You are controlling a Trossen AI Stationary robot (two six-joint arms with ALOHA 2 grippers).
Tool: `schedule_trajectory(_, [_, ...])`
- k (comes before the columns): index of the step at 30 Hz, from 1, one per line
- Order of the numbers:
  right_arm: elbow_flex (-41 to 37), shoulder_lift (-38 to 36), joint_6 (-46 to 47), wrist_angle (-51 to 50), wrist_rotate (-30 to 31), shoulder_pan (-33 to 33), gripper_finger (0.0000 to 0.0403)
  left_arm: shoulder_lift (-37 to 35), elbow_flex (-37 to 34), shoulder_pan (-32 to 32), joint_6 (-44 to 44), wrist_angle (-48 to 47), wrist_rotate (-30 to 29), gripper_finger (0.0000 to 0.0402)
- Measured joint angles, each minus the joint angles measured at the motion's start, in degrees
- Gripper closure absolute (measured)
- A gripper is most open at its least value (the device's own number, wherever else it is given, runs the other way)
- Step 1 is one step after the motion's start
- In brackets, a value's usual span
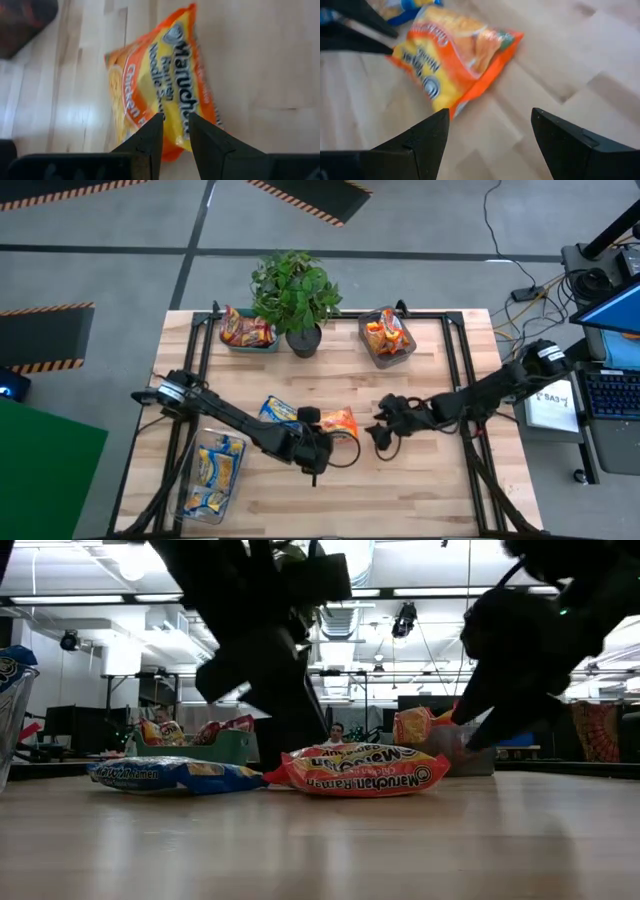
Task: Sort Maruchan noodles
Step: Put the orange noodle pack into the black bin
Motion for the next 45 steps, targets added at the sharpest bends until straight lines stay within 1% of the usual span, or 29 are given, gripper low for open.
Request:
schedule_trajectory(6, [0.1, 2.1, -4.5, 4.6, -0.1, -4.3, 0.0133, 0.0, -3.0, 1.6, -3.5, 0.1, 0.0, 0.0326])
schedule_trajectory(12, [-0.1, 3.3, -6.2, 8.1, -0.6, -6.2, 0.0133, 0.1, -5.9, 2.3, -5.5, 3.1, 0.0, 0.0326])
schedule_trajectory(17, [0.0, 5.0, -5.0, 11.6, -0.7, -6.4, 0.0133, 0.2, -7.0, 2.4, -7.7, 3.6, 0.0, 0.0326])
schedule_trajectory(19, [0.0, 5.6, -3.7, 11.2, -0.9, -6.4, 0.0133, 0.2, -7.4, 2.5, -8.4, 3.6, 0.0, 0.0326])
schedule_trajectory(27, [0.0, 10.3, -1.9, 17.8, -2.2, -6.4, 0.0133, 0.3, -9.5, 2.7, -9.8, 7.7, 0.0, 0.0326])
schedule_trajectory(31, [-0.1, 13.7, -0.5, 22.2, -3.3, -6.4, 0.0133, 0.3, -9.8, 2.8, -9.8, 8.7, 0.0, 0.0326])
schedule_trajectory(37, [0.1, 18.9, 0.2, 31.9, -5.5, -6.4, 0.0133, 0.4, -9.9, 3.2, -9.9, 9.7, 0.0, 0.0326])
schedule_trajectory(41, [0.4, 21.9, -0.8, 37.4, -6.6, -6.4, 0.0133, 0.4, -9.9, 3.2, -9.9, 10.1, 0.0, 0.0326])
schedule_trajectory(45, [2.5, 24.4, -3.9, 38.4, -6.6, -6.4, 0.0133, 0.4, -9.9, 3.3, -9.9, 10.9, 0.0, 0.0326])
